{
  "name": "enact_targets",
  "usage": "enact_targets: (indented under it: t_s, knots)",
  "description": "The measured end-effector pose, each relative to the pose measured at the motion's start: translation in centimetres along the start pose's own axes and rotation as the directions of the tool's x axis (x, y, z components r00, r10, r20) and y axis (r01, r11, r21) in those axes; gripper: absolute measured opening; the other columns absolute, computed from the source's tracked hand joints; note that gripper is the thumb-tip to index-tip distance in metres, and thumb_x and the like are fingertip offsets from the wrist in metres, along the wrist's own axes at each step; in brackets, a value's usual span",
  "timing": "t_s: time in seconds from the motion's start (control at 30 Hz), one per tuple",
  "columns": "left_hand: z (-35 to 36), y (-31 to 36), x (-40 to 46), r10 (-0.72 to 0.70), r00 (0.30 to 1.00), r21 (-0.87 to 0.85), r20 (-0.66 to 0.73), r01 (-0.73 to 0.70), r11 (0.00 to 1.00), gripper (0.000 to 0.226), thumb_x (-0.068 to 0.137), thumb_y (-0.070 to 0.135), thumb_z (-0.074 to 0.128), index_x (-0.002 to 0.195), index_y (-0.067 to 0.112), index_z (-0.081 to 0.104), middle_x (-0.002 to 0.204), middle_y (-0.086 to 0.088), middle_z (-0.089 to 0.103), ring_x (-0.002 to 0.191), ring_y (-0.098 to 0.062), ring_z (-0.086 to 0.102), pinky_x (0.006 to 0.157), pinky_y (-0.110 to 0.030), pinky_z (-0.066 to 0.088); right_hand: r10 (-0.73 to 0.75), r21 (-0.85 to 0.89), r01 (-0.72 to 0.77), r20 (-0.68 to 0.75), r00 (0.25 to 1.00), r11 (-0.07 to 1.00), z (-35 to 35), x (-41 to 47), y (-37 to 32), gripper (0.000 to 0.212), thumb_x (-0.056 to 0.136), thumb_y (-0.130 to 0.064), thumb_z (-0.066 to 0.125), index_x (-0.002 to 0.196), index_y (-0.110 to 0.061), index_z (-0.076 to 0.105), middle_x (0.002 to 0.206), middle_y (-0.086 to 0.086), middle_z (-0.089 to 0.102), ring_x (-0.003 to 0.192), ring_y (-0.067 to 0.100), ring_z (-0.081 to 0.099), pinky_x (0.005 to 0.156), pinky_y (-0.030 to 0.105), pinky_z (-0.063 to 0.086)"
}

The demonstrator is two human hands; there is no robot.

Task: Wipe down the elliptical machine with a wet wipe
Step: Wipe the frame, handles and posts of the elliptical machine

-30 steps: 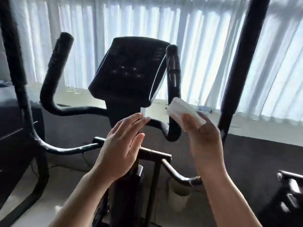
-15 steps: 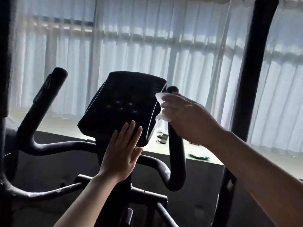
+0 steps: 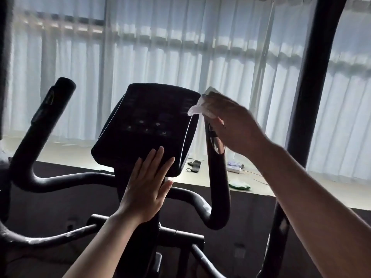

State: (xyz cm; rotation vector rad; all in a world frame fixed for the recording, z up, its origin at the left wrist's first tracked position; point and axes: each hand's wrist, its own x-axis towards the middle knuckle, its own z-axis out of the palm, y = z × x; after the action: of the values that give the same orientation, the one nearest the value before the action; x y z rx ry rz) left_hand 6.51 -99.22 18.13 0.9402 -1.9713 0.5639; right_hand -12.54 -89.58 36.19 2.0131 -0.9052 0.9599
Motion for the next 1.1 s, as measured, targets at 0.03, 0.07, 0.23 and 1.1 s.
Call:
enact_targets:
  t_s: [0.03, 0.07, 0.23, 1.1]
  knots:
    - [-0.1, 0.0, 0.0, 0.006, 1.0, 0.0, 0.002, -0.006, 1.0, 0.056, 0.102, 0.045, 0.024, 0.154, 0.024, 0.02, 0.164, 0.002, -0.004, 0.151, -0.014, -0.006, 0.12, -0.031, -0.01, 0.019, 0.081, -0.016, -0.025, 1.0, 0.997, 0.8, -1.4, -0.1, 0.031, 0.103, -0.028, 0.042, 0.111, -0.012, 0.067, 0.112, 0.016, 0.065, 0.111, 0.023, 0.058, 0.102, 0.023, 0.043]
    - [-0.1, -0.1, 0.0, 0.009, 1.0, 0.005, 0.002, -0.009, 1.0, 0.056, 0.102, 0.045, 0.024, 0.154, 0.025, 0.019, 0.164, 0.003, -0.006, 0.151, -0.013, -0.007, 0.12, -0.031, -0.01, 0.049, 0.137, -0.045, -0.031, 0.998, 0.99, 1.5, -3.1, -0.7, 0.032, 0.102, -0.027, 0.043, 0.113, -0.009, 0.068, 0.12, 0.018, 0.063, 0.12, 0.023, 0.056, 0.106, 0.023, 0.04]
    - [-0.5, -0.1, 0.1, 0.003, 1.0, -0.007, 0.029, -0.002, 1.0, 0.057, 0.1, 0.041, 0.029, 0.153, 0.026, 0.016, 0.163, 0.004, -0.006, 0.15, -0.01, -0.01, 0.119, -0.028, -0.012, 0.052, 0.035, -0.051, -0.014, 0.999, 0.998, 2.7, -11.0, -3.9, 0.032, 0.099, -0.02, 0.047, 0.109, -0.002, 0.071, 0.136, 0.008, 0.057, 0.136, 0.017, 0.044, 0.108, 0.036, 0.043]
    - [-0.4, 0.0, -0.7, -0.04, 0.997, -0.093, 0.071, 0.047, 0.995, 0.06, 0.099, 0.05, 0.023, 0.151, 0.034, -0.001, 0.159, 0.017, -0.024, 0.147, -0.005, -0.019, 0.116, -0.026, -0.02, 0.339, 0.176, -0.311, -0.16, 0.927, 0.934, 5.8, -20.5, -6.4, 0.053, 0.088, -0.001, 0.043, 0.139, -0.012, 0.041, 0.157, -0.014, 0.028, 0.14, 0.017, 0.037, 0.115, 0.027, 0.03]
